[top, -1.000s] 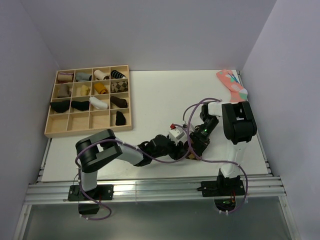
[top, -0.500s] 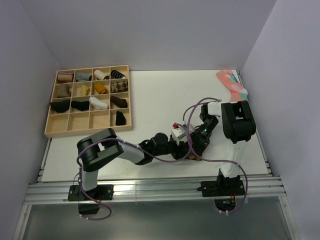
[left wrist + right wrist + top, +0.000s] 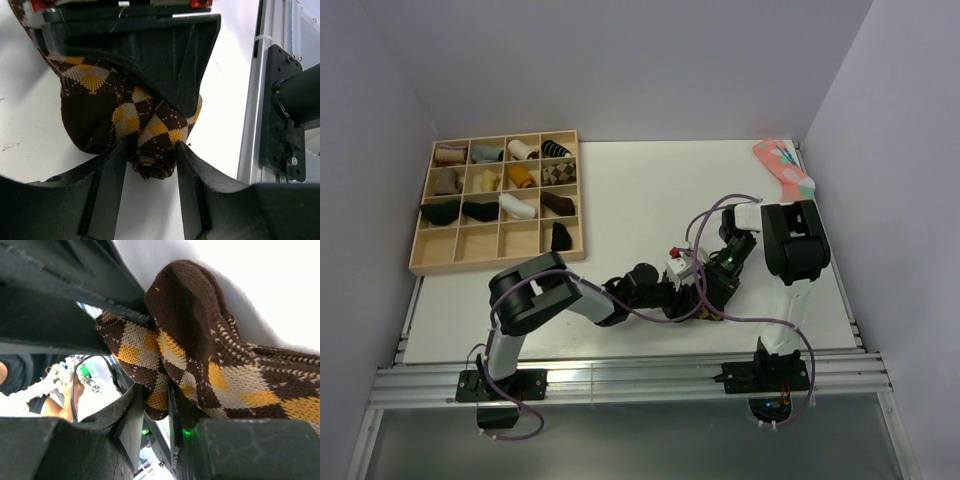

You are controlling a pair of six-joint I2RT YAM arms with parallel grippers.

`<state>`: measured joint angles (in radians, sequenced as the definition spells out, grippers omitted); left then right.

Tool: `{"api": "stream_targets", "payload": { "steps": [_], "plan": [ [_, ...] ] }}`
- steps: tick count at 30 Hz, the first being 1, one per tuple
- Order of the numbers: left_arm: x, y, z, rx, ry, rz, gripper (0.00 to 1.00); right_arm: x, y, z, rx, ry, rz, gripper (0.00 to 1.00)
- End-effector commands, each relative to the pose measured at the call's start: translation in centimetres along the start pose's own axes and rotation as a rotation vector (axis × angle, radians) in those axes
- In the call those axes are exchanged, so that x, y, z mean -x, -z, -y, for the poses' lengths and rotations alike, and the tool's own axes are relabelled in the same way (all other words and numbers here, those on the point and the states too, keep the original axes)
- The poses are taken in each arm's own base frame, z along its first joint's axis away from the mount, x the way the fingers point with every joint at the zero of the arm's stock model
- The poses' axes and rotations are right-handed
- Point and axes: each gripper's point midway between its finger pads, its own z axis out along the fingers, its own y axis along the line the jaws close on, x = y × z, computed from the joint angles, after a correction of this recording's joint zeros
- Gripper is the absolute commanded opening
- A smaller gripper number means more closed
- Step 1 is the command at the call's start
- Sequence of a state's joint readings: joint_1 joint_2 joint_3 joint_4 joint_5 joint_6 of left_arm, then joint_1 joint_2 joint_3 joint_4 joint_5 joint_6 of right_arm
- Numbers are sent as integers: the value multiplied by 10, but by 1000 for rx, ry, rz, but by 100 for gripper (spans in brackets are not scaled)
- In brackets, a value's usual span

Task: Roll the socks
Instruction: Roll the sock at the center of the board.

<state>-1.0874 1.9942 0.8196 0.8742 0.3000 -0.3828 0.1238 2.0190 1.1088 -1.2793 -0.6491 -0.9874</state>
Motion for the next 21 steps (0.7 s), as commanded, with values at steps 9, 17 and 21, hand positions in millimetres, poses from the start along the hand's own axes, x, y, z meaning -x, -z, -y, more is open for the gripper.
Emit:
{"api": "stream_targets", "payload": {
  "steps": [9, 17, 21],
  "plan": [
    [19, -8, 10, -64, -8, 66, 46, 3, 4, 40, -137, 48, -32, 19],
    [37, -6, 8, -30, -43, 108, 48, 0, 3, 40, -133, 41, -40, 19],
    [45, -7, 15, -59, -41, 128, 49, 1, 4, 40, -134, 42, -39, 19]
  ]
}}
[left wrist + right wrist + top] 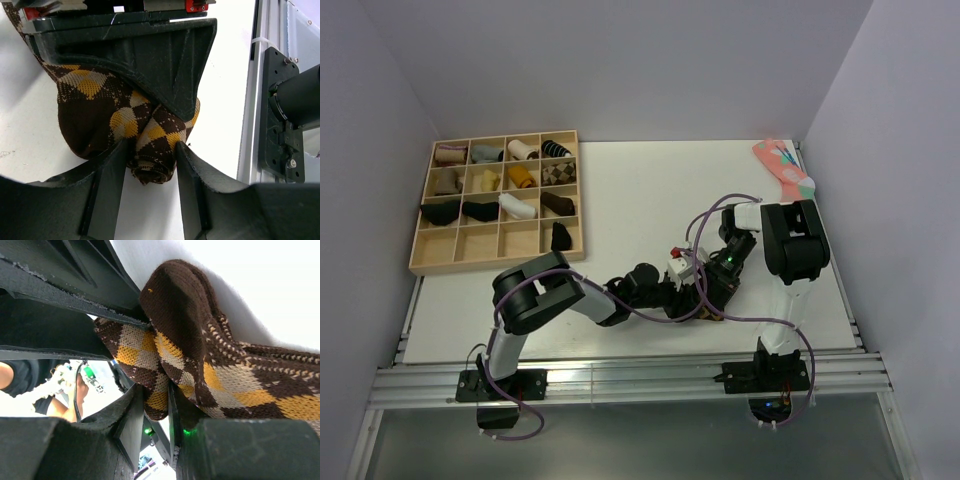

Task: Roll the socks
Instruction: Roll the sock at the center of the board.

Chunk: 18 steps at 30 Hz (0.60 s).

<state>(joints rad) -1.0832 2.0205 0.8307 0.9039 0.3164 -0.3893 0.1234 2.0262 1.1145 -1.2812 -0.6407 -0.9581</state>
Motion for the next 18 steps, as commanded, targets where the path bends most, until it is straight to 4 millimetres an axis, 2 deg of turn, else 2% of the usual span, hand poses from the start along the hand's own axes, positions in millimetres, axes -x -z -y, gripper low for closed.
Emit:
{"api": "stream_targets", "payload": {
  "steps": [1, 7, 8, 18],
  "plan": [
    [46, -3, 15, -39, -44, 120, 49, 2, 4, 39, -130, 73, -28, 19],
    [56, 0, 12, -33, -24, 144, 53, 1, 3, 39, -127, 72, -32, 19],
    [57, 0, 12, -32, -22, 144, 65, 1, 3, 39, -127, 71, -32, 19],
    [47, -5, 11, -62, -12, 107, 60, 1, 4, 39, -131, 71, -35, 19]
  ]
}}
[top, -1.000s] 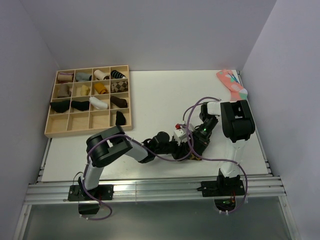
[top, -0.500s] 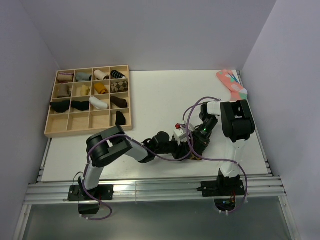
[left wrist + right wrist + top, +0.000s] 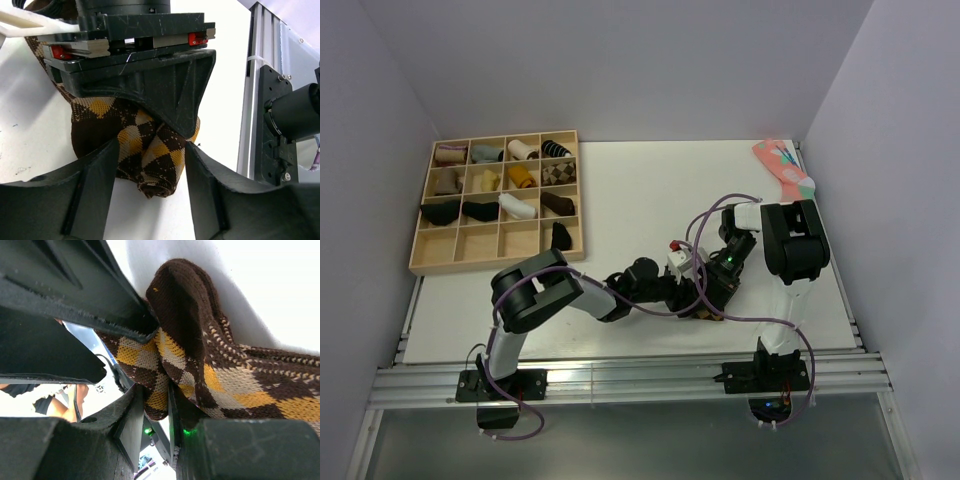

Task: Roll the socks
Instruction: Roll the sock at the center of the board.

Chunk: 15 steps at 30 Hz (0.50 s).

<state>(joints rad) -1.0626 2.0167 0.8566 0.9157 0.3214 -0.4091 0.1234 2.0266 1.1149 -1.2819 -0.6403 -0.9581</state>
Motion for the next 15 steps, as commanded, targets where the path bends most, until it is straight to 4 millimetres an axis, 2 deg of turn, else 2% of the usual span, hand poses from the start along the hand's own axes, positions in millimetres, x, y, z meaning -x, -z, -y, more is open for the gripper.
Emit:
{"api": "stream_targets", "payload": {
  "steps": [1, 5, 15],
  "plan": [
    [28, -5, 15, -68, -23, 59, 59, 0, 4, 39, -132, 70, -36, 19],
    [17, -5, 17, -85, -16, 19, 54, -1, 4, 38, -130, 73, -37, 19],
    [-4, -4, 15, -97, 14, -41, 53, 0, 4, 38, -130, 68, -34, 19]
  ]
}}
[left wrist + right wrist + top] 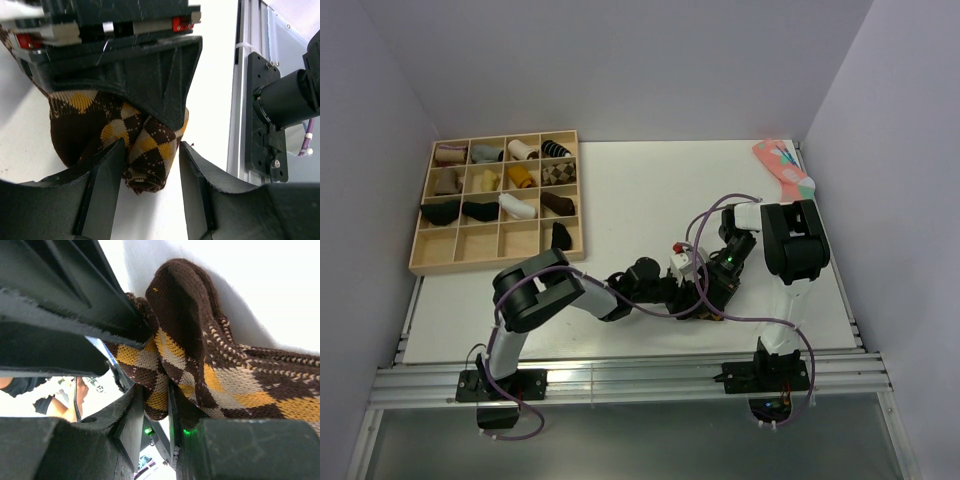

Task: Roll the socks
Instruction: Roll the sock at the center of the board.

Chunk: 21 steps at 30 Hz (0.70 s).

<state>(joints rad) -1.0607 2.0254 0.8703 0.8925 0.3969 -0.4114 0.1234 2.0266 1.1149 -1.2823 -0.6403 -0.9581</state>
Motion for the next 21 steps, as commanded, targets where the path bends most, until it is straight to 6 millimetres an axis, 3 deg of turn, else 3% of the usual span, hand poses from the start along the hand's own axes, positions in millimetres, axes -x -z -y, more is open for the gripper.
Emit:
{"api": "stream_targets", "payload": {
  "steps": [1, 12, 15, 17, 21],
  "plan": [
    [4, -4, 6, -39, 6, 2, 52, 0, 4, 38, -131, 68, -35, 19],
    [-6, -12, 2, -38, 48, -15, 45, -1, 3, 38, -129, 68, -35, 19],
    [-8, -16, -1, -30, 74, -27, 36, -1, 4, 39, -145, 74, -26, 20],
    [-12, -17, -4, -11, 107, -42, 24, 0, 4, 40, -163, 80, -16, 20],
    [-17, -23, -14, 84, 161, -100, 0, 3, 6, 43, -202, 90, 15, 32]
  ]
}}
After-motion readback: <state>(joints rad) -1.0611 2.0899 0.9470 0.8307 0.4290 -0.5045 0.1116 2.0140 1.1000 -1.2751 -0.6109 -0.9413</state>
